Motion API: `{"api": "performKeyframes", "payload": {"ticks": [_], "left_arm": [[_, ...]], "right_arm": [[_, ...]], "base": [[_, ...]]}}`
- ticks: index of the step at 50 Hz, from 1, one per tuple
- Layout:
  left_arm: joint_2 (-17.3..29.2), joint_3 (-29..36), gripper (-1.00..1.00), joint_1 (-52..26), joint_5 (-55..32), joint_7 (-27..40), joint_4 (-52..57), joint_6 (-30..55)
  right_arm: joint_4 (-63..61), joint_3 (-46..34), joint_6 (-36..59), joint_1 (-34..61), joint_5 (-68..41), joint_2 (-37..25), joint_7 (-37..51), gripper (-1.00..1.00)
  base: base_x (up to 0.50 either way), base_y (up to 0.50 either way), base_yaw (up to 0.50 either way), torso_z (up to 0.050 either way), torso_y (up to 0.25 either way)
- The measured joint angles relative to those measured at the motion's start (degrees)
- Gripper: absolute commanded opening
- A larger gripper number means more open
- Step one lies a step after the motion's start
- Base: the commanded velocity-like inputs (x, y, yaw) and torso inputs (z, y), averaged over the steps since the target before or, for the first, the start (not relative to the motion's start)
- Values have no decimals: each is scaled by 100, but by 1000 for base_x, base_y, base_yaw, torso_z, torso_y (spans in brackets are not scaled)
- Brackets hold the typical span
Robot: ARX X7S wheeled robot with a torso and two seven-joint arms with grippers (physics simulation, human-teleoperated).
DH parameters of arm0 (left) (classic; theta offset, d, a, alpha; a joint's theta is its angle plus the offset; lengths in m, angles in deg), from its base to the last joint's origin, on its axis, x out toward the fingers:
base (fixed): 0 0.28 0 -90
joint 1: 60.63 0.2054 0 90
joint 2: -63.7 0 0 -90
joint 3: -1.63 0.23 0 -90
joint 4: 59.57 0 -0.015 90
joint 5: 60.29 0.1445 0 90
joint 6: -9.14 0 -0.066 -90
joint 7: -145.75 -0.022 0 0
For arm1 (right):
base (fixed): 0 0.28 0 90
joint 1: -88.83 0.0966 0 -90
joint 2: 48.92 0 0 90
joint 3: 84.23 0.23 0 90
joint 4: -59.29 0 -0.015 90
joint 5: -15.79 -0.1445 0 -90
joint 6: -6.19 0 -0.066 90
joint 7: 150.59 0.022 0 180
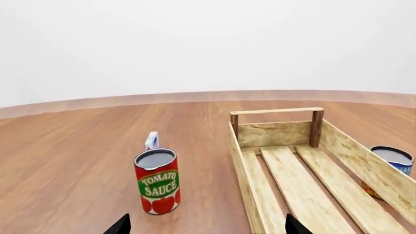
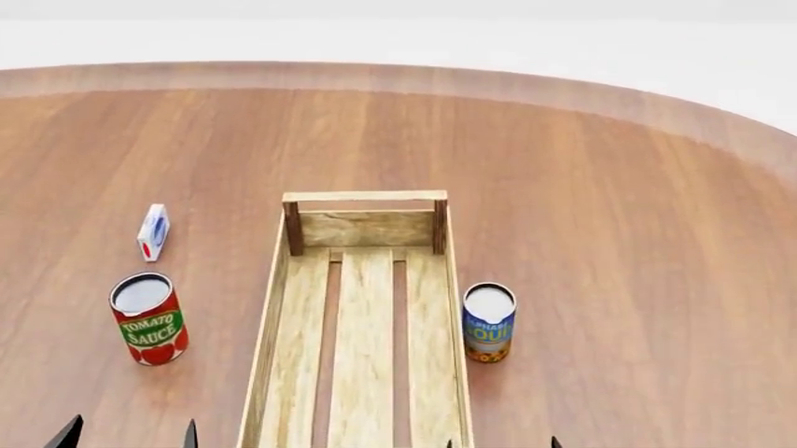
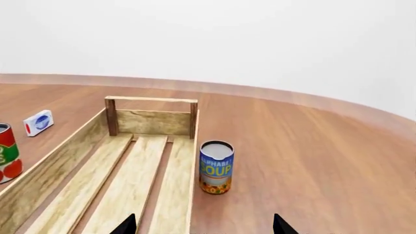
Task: Pick up the butter and put it in the tray.
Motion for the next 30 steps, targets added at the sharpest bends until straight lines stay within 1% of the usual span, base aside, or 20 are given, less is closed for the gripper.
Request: {"api": "performKeyframes", "payload": {"ticks": [9, 12, 17, 25, 30], "left_arm": [[31, 35, 100, 0, -31, 37, 15, 9], [40, 49, 100, 10, -40, 49, 16, 10], [57, 67, 100, -8, -58, 69, 26, 14], [84, 85, 100, -1, -100, 102, 70, 27], [99, 88, 100, 1, -133, 124, 91, 29]], "right_arm": [[3, -12, 27, 25, -78, -10, 39, 100], [-3, -24, 14, 8, -118, -22, 23, 100], [-16, -35, 36, 27, -199, -40, -3, 100], [-58, -32, 220, 66, -329, -58, 18, 100], [-346, 32, 446, 53, -493, -130, 44, 100]], "base": [[0, 0, 0, 0, 0], [357, 0, 0, 0, 0], [0, 0, 0, 0, 0], [0, 0, 0, 0, 0], [0, 0, 0, 0, 0]]}}
